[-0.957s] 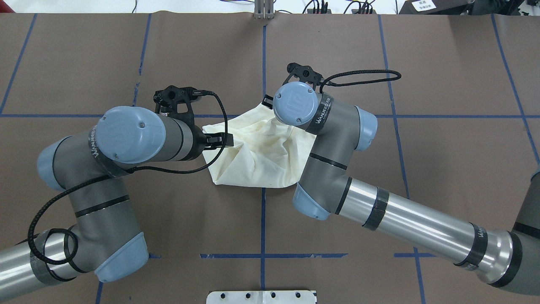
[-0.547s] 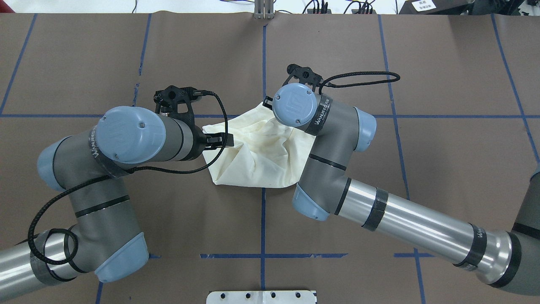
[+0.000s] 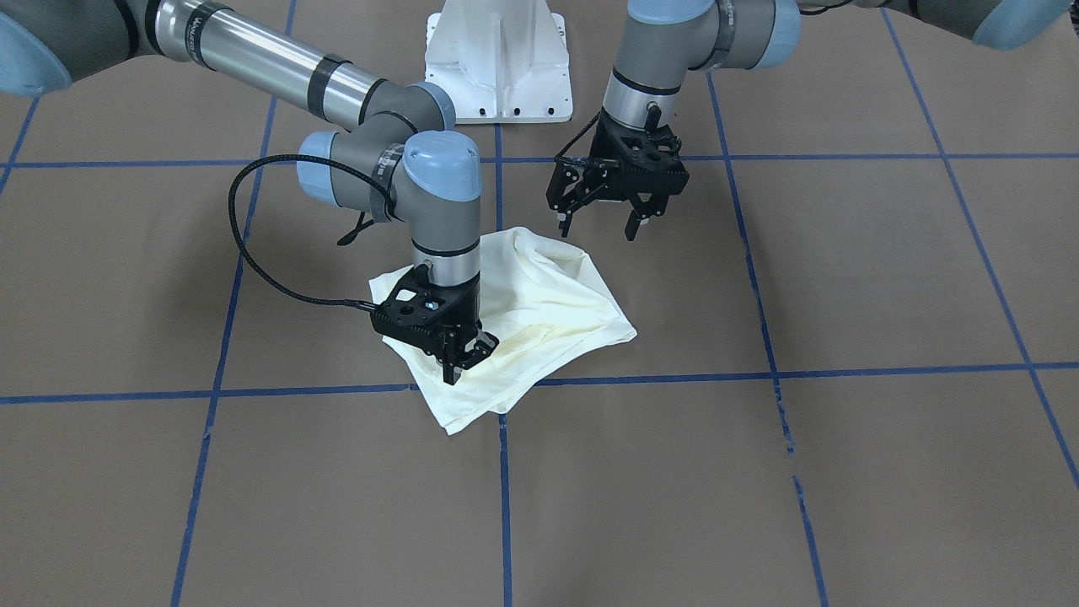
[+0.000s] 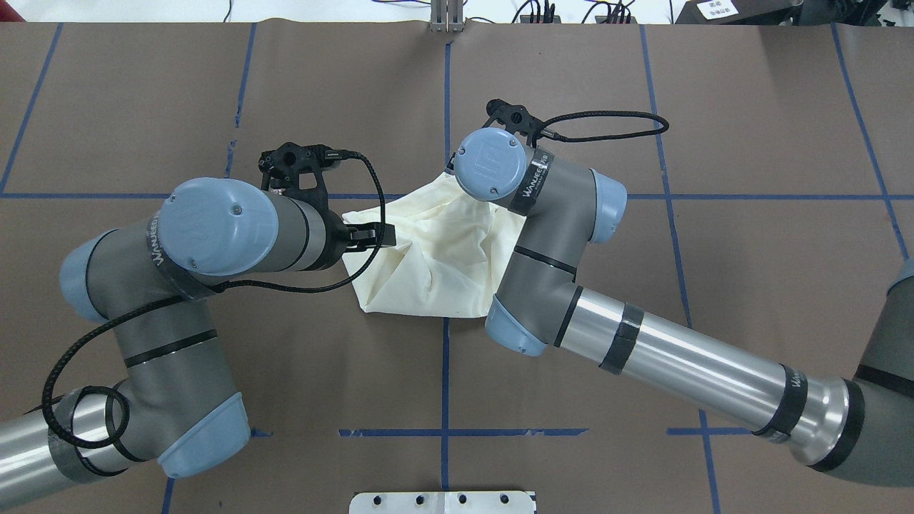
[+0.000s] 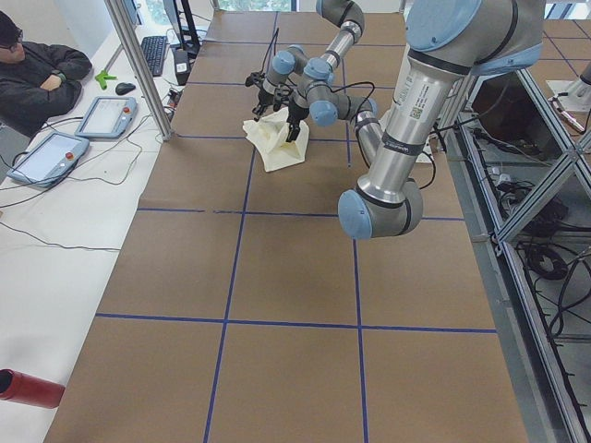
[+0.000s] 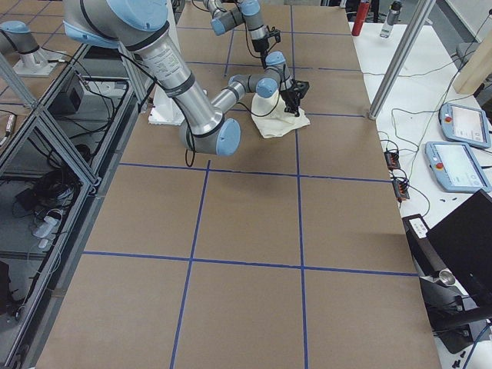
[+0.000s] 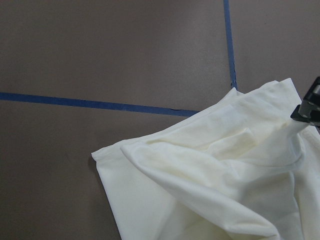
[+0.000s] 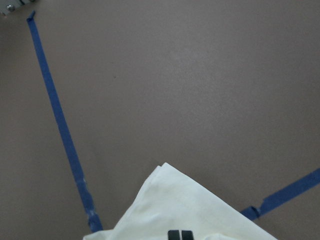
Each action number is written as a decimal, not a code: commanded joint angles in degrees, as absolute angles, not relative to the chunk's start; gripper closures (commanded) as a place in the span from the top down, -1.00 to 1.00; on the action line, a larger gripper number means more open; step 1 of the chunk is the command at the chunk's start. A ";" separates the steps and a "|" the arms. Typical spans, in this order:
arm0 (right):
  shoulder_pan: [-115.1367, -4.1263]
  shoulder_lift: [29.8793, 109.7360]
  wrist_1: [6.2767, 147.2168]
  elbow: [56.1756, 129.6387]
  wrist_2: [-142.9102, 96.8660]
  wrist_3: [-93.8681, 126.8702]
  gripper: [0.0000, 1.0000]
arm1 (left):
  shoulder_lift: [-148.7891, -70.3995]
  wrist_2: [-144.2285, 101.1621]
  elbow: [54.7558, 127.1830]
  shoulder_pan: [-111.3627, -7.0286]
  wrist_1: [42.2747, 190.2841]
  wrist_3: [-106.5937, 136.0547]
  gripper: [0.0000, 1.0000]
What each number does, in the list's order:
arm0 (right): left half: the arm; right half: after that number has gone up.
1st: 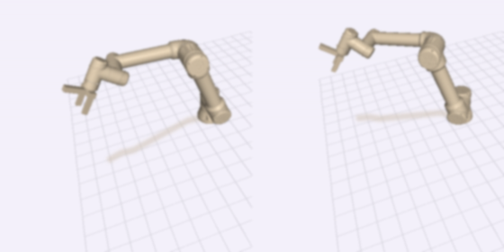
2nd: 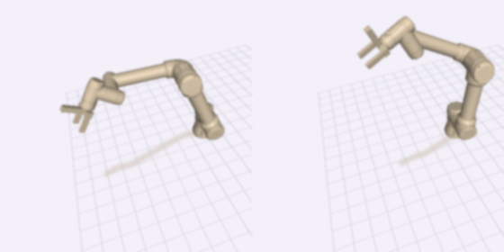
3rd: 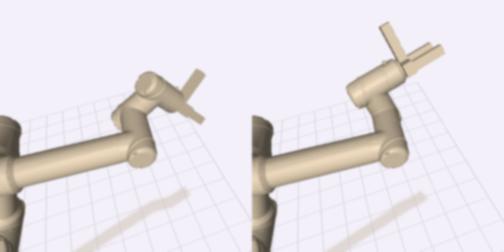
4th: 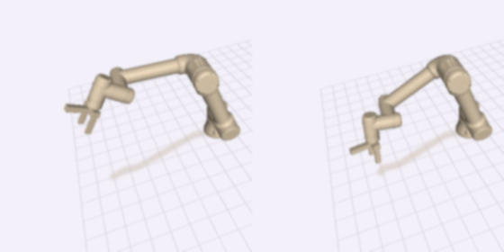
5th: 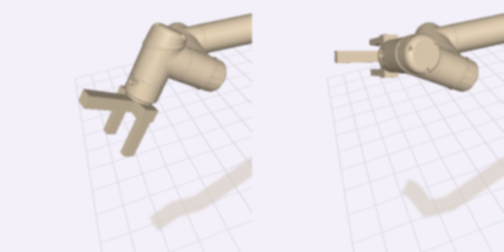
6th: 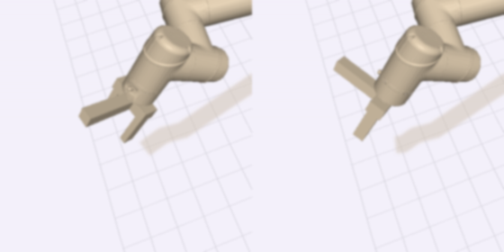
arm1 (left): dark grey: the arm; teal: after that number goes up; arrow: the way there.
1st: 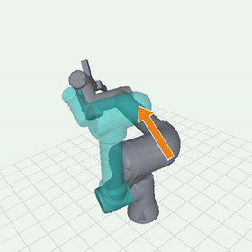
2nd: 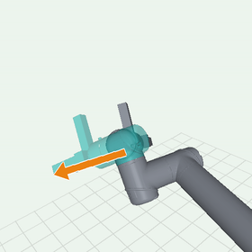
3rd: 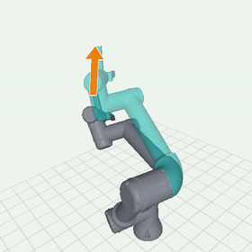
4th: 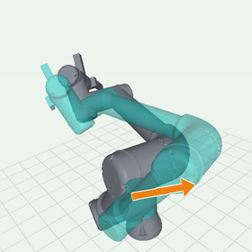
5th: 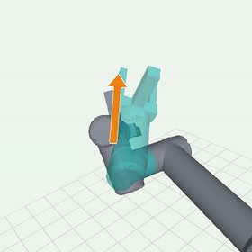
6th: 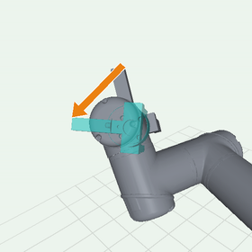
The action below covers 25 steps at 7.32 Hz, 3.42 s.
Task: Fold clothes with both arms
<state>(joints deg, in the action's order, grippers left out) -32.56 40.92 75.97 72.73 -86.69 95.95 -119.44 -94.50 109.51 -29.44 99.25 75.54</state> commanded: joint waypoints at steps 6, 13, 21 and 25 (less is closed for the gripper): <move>-33.31 38.41 76.02 65.83 -83.68 93.37 0.98 | -119.27 -94.57 109.69 -29.18 99.23 75.85 1.00; -46.38 43.73 75.85 80.73 -108.22 73.53 1.00 | -121.11 -94.22 98.70 -28.21 117.07 89.12 0.51; -47.02 45.79 75.85 82.18 -108.98 72.25 1.00 | -123.31 -94.13 96.95 -27.16 117.51 92.90 -0.16; -46.85 46.14 75.76 82.18 -108.98 72.25 1.00 | -123.40 -94.13 93.34 -27.25 123.13 92.72 -0.32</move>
<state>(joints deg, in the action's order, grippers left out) -46.92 46.05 75.79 82.10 -108.98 72.25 -123.41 -94.13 93.76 -27.22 122.30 92.76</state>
